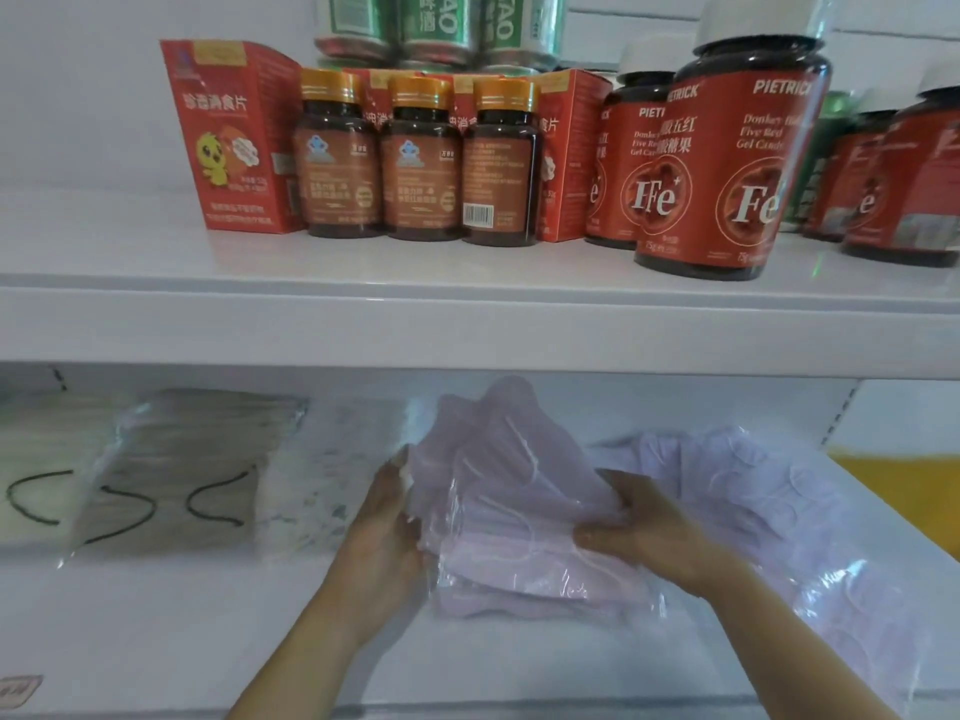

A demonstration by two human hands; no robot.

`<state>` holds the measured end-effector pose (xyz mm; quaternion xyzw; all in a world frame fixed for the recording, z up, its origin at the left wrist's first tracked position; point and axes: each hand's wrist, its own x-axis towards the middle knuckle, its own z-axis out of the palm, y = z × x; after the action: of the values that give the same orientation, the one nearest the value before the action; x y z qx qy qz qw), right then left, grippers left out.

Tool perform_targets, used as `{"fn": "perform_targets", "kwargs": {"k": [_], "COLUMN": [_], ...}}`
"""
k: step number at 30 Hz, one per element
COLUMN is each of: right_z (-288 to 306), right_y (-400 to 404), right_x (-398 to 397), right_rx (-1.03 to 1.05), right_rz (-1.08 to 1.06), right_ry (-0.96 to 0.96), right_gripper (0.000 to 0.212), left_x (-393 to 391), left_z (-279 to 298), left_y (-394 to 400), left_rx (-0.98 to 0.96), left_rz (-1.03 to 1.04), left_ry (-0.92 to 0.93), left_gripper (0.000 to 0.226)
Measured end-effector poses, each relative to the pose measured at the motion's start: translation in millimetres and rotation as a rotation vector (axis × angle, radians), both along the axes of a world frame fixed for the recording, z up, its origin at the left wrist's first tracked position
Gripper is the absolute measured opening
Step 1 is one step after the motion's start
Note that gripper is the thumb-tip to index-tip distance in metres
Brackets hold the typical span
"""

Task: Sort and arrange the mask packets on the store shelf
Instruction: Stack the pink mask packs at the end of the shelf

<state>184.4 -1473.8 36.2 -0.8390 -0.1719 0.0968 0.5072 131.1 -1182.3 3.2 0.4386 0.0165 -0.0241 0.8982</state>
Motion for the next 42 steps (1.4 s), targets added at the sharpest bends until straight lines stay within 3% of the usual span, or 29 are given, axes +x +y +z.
{"fn": "perform_targets", "kwargs": {"k": [4, 7, 10, 12, 16, 21, 24, 29, 31, 34, 38, 40, 42], "right_z": [4.5, 5.9, -4.7, -16.5, -45.1, -75.0, -78.8, -66.3, -58.4, -44.3, -35.0, -33.3, -37.7], "right_y": [26.6, 41.0, 50.2, 53.6, 46.4, 33.9, 34.4, 27.5, 20.5, 16.2, 17.9, 23.4, 32.7], "right_x": [-1.2, -5.0, -7.7, -8.1, -3.3, -9.0, -9.7, -13.1, -14.4, -18.2, -18.3, -20.2, -21.6], "right_rx": [-0.022, -0.088, -0.182, -0.188, 0.016, 0.108, 0.138, 0.154, 0.167, 0.224, 0.348, 0.385, 0.427], "right_rz": [0.024, 0.044, 0.080, 0.082, -0.105, -0.255, -0.244, -0.190, -0.128, -0.056, -0.090, -0.085, -0.097], "right_ry": [-0.118, -0.203, -0.301, -0.311, -0.245, -0.168, -0.167, -0.128, -0.093, -0.063, -0.031, -0.036, -0.036], "right_gripper": [0.025, 0.027, 0.044, 0.047, 0.052, 0.056, 0.048, 0.042, 0.038, 0.031, 0.039, 0.038, 0.040], "left_x": [-11.3, -19.9, -23.3, -23.9, -20.1, -18.7, -19.1, -27.3, -27.0, -27.7, -33.6, -33.9, -31.2], "left_z": [4.3, 9.8, 9.9, 3.3, -20.1, -45.4, -49.2, -35.0, -36.1, -33.1, -23.6, -15.0, -11.6], "left_y": [23.2, 51.4, 74.3, 73.6, 56.7, 45.3, 41.4, 30.3, 30.1, 29.6, 19.4, 13.9, 12.9], "left_rx": [0.557, 0.736, 0.992, 1.089, 1.095, 1.081, 1.038, 1.003, 1.009, 0.999, 1.013, 0.940, 0.889], "left_rz": [0.125, 0.220, 0.253, 0.170, 0.213, 0.178, 0.222, 0.273, 0.328, 0.448, 0.359, 0.343, 0.348], "left_ry": [-0.204, -0.297, -0.268, -0.255, -0.280, -0.155, -0.197, -0.300, -0.387, -0.404, -0.411, -0.364, -0.327], "left_gripper": [0.064, 0.050, 0.074, 0.078, 0.063, 0.054, 0.054, 0.033, 0.045, 0.086, 0.118, 0.116, 0.099]}}
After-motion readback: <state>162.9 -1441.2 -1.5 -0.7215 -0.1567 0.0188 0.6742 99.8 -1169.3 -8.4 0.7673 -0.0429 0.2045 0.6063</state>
